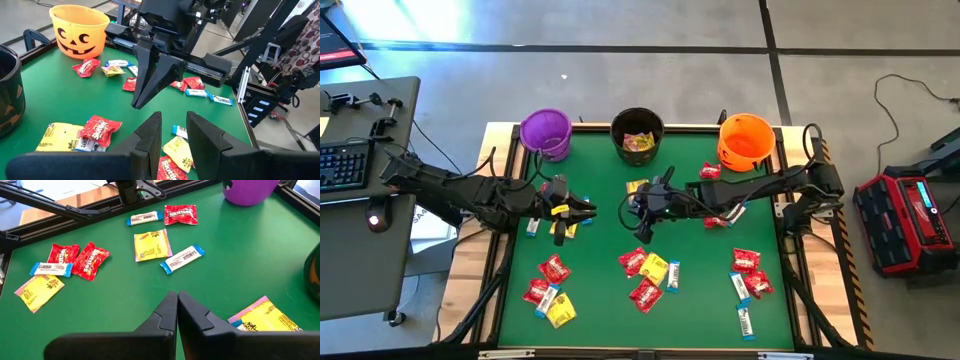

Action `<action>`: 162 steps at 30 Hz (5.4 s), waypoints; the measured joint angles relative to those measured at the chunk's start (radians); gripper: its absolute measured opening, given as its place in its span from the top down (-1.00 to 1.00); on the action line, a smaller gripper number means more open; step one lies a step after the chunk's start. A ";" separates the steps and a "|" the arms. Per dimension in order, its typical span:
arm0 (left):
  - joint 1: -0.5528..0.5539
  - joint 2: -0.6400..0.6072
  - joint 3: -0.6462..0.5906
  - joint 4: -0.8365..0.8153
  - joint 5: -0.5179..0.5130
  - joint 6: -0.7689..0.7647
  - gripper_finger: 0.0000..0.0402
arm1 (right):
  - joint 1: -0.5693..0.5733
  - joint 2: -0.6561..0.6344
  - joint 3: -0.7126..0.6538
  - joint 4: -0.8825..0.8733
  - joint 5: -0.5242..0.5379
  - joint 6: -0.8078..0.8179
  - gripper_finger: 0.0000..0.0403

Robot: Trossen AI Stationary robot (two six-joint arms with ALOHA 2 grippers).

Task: Sort candy by brand, put in halloween buckets
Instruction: Put the yellow candy pack into the black bucket

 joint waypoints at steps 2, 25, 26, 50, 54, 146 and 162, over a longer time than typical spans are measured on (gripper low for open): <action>0.000 0.000 0.000 0.000 0.000 0.000 0.60 | 0.000 0.000 0.000 0.000 0.000 -0.002 1.00; 0.000 0.000 0.000 0.000 0.000 -0.001 0.60 | 0.000 0.000 0.000 0.000 0.001 -0.020 1.00; 0.000 0.000 0.000 0.000 0.000 -0.001 0.60 | 0.000 0.000 0.000 0.000 0.001 -0.020 1.00; -0.001 0.004 0.000 -0.016 0.027 -0.010 0.60 | 0.126 0.000 0.000 -0.127 0.006 0.044 1.00; -0.001 0.004 0.000 -0.044 0.027 -0.010 0.60 | 0.167 0.000 0.000 -0.168 -0.051 0.092 1.00; -0.001 0.254 -0.001 -0.057 0.140 -0.045 0.60 | 0.247 0.001 0.001 -0.386 -0.028 0.315 0.35; 0.000 0.254 -0.001 -0.057 0.128 -0.034 0.60 | 0.136 0.001 0.001 -0.386 -0.058 0.254 0.35</action>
